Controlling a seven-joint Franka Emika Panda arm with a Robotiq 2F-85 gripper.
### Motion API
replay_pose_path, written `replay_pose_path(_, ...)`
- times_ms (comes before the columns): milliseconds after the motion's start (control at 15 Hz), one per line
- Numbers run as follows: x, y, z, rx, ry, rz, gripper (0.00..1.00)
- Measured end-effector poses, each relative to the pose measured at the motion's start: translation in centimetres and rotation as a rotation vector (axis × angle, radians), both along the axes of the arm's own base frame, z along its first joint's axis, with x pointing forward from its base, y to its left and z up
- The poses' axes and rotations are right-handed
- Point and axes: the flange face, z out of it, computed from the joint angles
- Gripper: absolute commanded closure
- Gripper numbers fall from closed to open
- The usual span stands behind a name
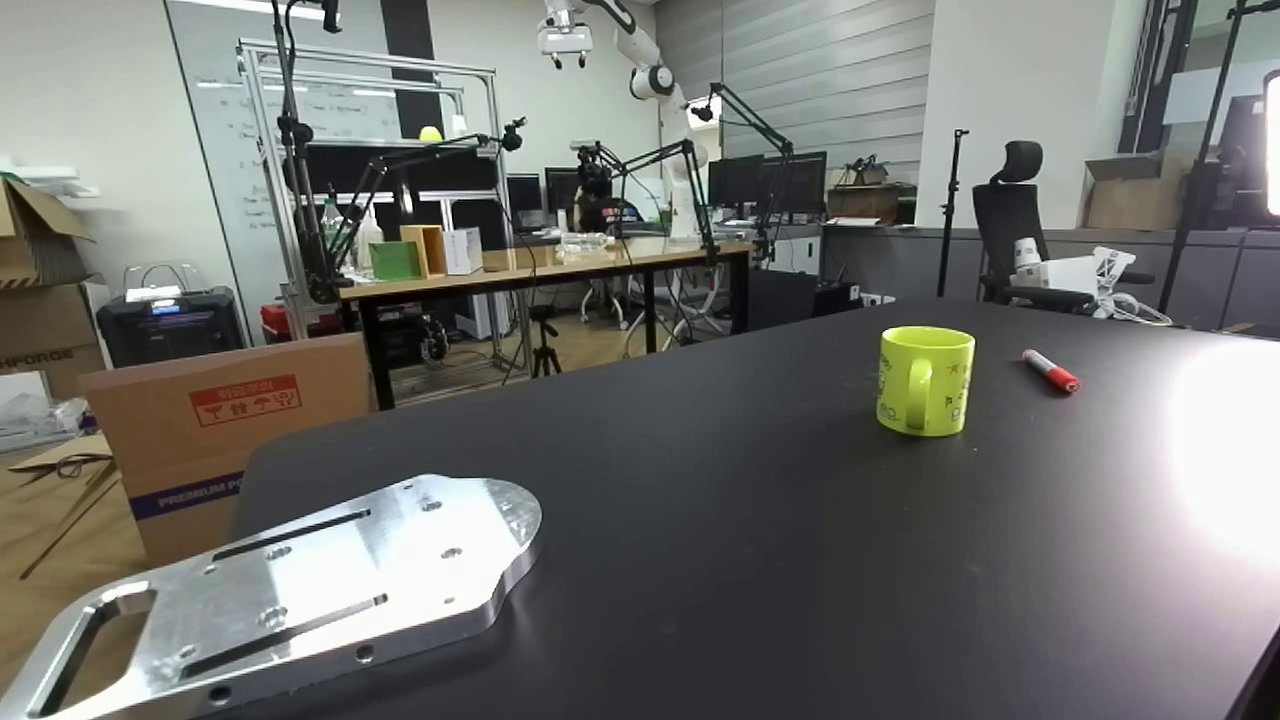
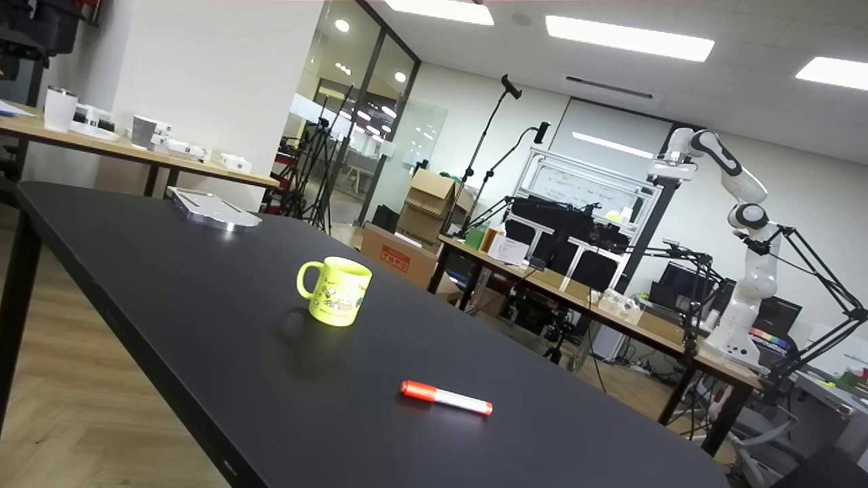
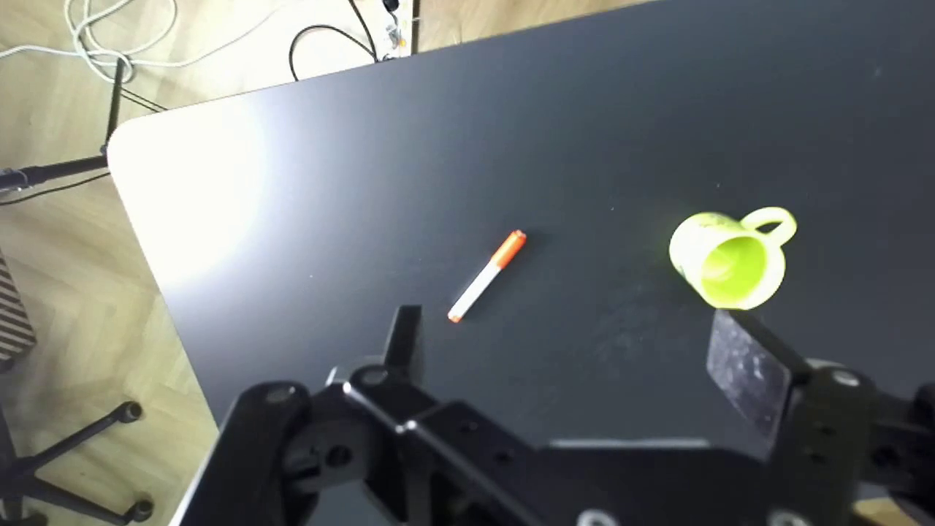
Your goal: Put the marker in the green cup
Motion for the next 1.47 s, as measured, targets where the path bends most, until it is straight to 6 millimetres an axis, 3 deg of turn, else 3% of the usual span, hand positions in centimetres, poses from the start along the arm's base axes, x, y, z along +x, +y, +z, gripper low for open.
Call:
replay_pose_path(267, 4.8, -4.4, -4.9, -0.008, -0.081, -0.167, 0.00)
replay_pose_path(467, 8.7, -7.0, -9.9, 0.013, -0.146, -0.274, 0.00)
replay_pose_path(867, 15.0, -8.7, -21.2, 0.068, -0.123, -0.403, 0.00)
replay_pose_path(1133, 16.4, -8.8, -28.0, 0.052, -0.083, -0.456, 0.00)
replay_pose_path(1467, 16.5, -8.1, -35.0, 0.033, -0.030, -0.505, 0.00)
